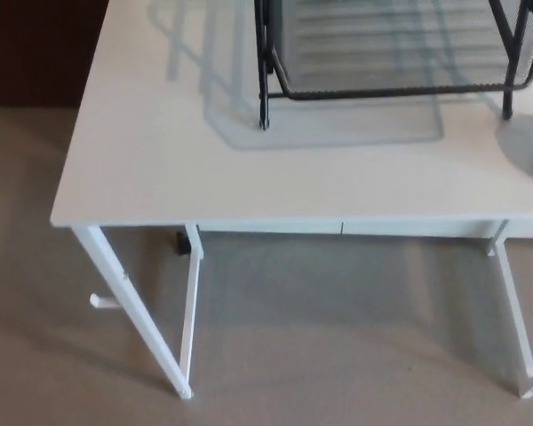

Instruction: The robot walks towards a desk on which a file tray is kept in the middle and a toilet paper roll is kept on its right. The robot uses its right hand to hook on finger in the gap of the roll and grabs it, lifts it and places it on the tray.

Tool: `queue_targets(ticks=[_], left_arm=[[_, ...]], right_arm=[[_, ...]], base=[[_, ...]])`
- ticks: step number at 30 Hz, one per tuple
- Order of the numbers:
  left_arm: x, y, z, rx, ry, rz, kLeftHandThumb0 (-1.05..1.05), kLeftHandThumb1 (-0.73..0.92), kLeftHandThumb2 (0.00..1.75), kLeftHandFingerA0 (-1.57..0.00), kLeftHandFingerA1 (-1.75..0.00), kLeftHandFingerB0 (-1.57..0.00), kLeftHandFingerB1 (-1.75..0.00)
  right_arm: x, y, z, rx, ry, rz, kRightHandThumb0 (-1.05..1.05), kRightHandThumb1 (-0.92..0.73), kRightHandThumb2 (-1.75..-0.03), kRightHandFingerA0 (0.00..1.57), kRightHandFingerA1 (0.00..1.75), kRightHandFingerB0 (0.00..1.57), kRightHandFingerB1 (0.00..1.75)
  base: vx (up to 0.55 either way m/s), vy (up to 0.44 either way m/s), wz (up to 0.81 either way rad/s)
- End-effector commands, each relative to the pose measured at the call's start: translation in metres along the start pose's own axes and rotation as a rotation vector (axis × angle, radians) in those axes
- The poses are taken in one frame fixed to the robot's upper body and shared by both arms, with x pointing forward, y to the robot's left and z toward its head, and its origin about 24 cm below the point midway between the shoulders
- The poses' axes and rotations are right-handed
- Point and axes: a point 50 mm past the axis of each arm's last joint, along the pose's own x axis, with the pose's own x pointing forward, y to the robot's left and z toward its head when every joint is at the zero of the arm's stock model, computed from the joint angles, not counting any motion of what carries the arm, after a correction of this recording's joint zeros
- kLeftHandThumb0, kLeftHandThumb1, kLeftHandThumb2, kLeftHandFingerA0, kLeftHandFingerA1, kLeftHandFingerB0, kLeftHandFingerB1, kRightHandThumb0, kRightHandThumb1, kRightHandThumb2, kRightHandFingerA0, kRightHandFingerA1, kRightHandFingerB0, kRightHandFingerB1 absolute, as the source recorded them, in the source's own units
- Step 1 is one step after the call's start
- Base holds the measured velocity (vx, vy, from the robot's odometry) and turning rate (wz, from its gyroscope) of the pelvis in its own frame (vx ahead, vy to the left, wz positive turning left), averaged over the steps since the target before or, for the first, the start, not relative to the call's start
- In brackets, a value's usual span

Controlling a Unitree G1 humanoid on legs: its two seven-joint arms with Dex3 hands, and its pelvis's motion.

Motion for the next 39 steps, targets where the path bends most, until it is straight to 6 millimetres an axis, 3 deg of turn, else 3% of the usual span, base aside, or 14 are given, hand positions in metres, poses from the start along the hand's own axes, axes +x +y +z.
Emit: queue_targets(ticks=[1,2,3,21,34,35,37,38,39], left_arm=[[-0.003,0.005,0.001,0.026,-0.018,0.015,-0.7,0.92,0.71,-0.26,-0.38,-0.24,-0.33],[-0.003,0.005,0.001,0.024,-0.023,0.011,-0.71,0.92,0.71,-0.25,-0.38,-0.24,-0.33],[-0.003,0.005,0.001,0.021,-0.017,0.014,-0.71,0.92,0.7,-0.26,-0.37,-0.24,-0.33],[-0.003,0.005,-0.002,0.022,-0.007,0.015,-0.76,0.92,0.71,-0.28,-0.4,-0.26,-0.34],[-0.003,0.005,-0.003,-0.021,-0.011,0.025,-0.76,0.92,0.69,-0.28,-0.4,-0.28,-0.35],[-0.001,0.005,-0.004,-0.015,0.0,0.027,-0.76,0.73,1.11,-0.25,-0.55,-0.21,-0.48],[-0.001,0.005,-0.002,-0.018,-0.005,0.029,-0.76,0.73,1.11,-0.25,-0.55,-0.21,-0.48],[-0.002,0.006,-0.001,-0.02,-0.016,0.02,-0.77,0.92,0.7,-0.28,-0.42,-0.28,-0.36],[-0.002,0.006,0.0,-0.003,-0.013,0.02,-0.76,0.91,0.71,-0.28,-0.4,-0.27,-0.35]], right_arm=[[-0.001,0.016,-0.015,0.328,0.083,0.041,-0.72,-0.9,-0.67,0.56,0.4,0.43,0.33],[-0.005,0.023,-0.026,0.26,0.158,-0.009,-0.44,-0.73,-0.63,0.61,0.46,0.51,0.39],[-0.002,0.025,-0.014,0.33,0.094,0.006,-0.72,-0.68,-1.02,0.52,0.6,0.32,0.5],[0.001,0.022,-0.009,0.339,0.074,0.003,-0.72,-0.68,-1.02,0.52,0.6,0.32,0.5],[0.002,0.021,-0.005,0.34,0.065,0.002,-0.72,-0.68,-1.02,0.52,0.6,0.32,0.5],[0.002,0.021,-0.005,0.34,0.065,0.002,-0.72,-0.68,-1.02,0.52,0.6,0.32,0.5],[0.003,0.02,-0.003,0.343,0.061,-0.001,-0.72,-0.68,-1.02,0.52,0.6,0.32,0.5],[0.003,0.02,-0.003,0.343,0.061,-0.001,-0.72,-0.68,-1.02,0.52,0.6,0.32,0.5],[0.003,0.019,-0.003,0.343,0.061,-0.001,-0.72,-0.68,-1.02,0.52,0.6,0.32,0.5]], base=[[0.23,0.128,0.15],[0.34,0.166,0.58],[0.33,0.151,-0.26],[0.09,-0.128,0.0],[0.03,0.068,-0.02],[0.02,0.086,0.1],[0.07,0.027,-0.03],[0.0,0.0,0.0],[0.0,0.0,0.0]])
